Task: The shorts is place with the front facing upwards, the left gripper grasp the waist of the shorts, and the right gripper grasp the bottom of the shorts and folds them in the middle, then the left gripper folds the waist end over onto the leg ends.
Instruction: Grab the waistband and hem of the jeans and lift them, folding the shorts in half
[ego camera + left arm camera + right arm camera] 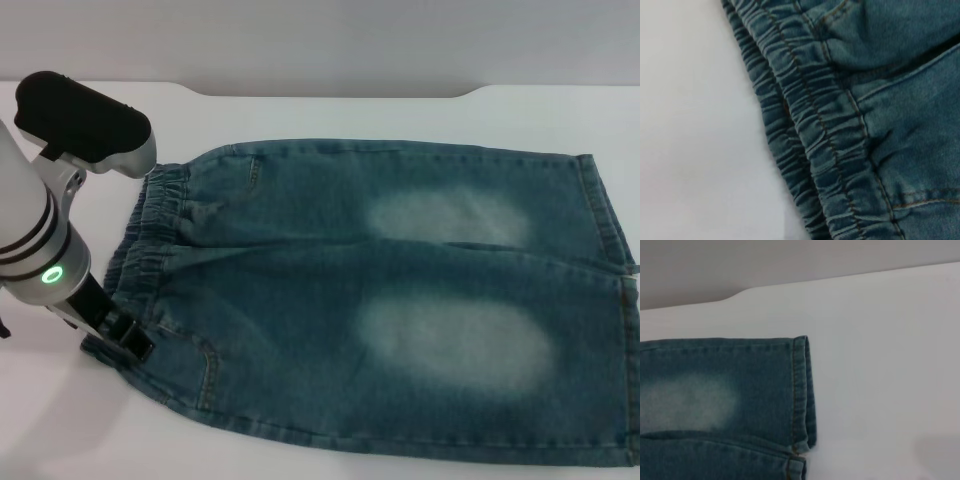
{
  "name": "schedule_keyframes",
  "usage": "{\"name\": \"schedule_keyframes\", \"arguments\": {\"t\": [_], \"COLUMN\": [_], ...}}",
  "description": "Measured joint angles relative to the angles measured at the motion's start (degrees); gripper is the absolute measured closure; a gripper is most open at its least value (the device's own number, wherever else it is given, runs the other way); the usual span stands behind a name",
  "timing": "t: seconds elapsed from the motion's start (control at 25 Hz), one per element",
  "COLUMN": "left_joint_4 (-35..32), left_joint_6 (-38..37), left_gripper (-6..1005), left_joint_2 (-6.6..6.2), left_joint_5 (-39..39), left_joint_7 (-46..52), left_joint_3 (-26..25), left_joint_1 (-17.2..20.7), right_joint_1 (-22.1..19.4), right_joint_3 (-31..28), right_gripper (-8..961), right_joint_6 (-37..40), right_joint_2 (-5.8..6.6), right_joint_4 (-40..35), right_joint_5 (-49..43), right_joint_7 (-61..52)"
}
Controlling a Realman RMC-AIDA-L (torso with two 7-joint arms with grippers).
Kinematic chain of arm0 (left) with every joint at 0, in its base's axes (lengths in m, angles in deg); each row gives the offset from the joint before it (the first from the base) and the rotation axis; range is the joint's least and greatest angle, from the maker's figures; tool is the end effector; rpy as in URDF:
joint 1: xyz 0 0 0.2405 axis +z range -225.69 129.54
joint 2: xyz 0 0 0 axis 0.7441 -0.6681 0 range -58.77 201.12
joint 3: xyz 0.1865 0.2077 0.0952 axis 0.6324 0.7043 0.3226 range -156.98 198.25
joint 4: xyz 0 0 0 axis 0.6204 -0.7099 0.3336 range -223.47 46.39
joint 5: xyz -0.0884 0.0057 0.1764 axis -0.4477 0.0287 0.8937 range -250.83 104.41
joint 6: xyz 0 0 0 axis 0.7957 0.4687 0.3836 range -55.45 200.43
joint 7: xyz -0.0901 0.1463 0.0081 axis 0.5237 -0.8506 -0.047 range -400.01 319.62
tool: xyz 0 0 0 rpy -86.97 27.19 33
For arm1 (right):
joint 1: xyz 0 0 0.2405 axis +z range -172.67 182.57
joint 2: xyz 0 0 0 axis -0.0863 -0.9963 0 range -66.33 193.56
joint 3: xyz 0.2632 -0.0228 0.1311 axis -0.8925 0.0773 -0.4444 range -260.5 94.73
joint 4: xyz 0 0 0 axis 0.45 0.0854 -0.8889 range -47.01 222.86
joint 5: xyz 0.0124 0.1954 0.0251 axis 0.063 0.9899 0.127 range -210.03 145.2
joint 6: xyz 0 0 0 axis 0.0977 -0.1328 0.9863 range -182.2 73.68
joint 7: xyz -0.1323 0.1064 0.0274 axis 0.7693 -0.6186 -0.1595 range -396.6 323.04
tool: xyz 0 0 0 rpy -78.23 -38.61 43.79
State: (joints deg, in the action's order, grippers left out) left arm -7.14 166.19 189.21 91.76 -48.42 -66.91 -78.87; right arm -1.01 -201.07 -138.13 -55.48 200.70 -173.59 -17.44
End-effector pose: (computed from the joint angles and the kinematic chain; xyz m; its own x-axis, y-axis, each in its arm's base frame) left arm -0.2678 0.3427 -0.0335 0.4431 0.8597 -0.2540 0.5253 -0.4786 -0.7036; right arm 0.3302 0.2384 0.0988 0.3770 -0.8003 -0.4662 -0.7940 -0.0201 -0.6076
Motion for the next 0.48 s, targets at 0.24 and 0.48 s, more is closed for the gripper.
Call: {"name": "schedule_keyframes", "arguments": {"t": [0.24, 0.48], "left_joint_4": [-0.6, -1.1], "left_joint_6": [-0.1, -0.1], "left_gripper": [168, 202], "left_joint_2": [0.04, -0.02], "left_joint_5": [-0.3, -0.3], "left_joint_7": [-0.1, -0.5], "left_joint_3": [0.0, 0.7], "left_joint_1": [-0.1, -0.8], "right_joint_1": [0.0, 0.2], "right_joint_3": [0.7, 0.8], "right_gripper": [373, 373], "right_joint_6": [-0.1, -0.1], "right_joint_2": [0.0, 0.04], "right_joint_4": [0.1, 0.1], "right_joint_5": [0.1, 0.1], "right_joint_7": [0.0, 0.0]}}
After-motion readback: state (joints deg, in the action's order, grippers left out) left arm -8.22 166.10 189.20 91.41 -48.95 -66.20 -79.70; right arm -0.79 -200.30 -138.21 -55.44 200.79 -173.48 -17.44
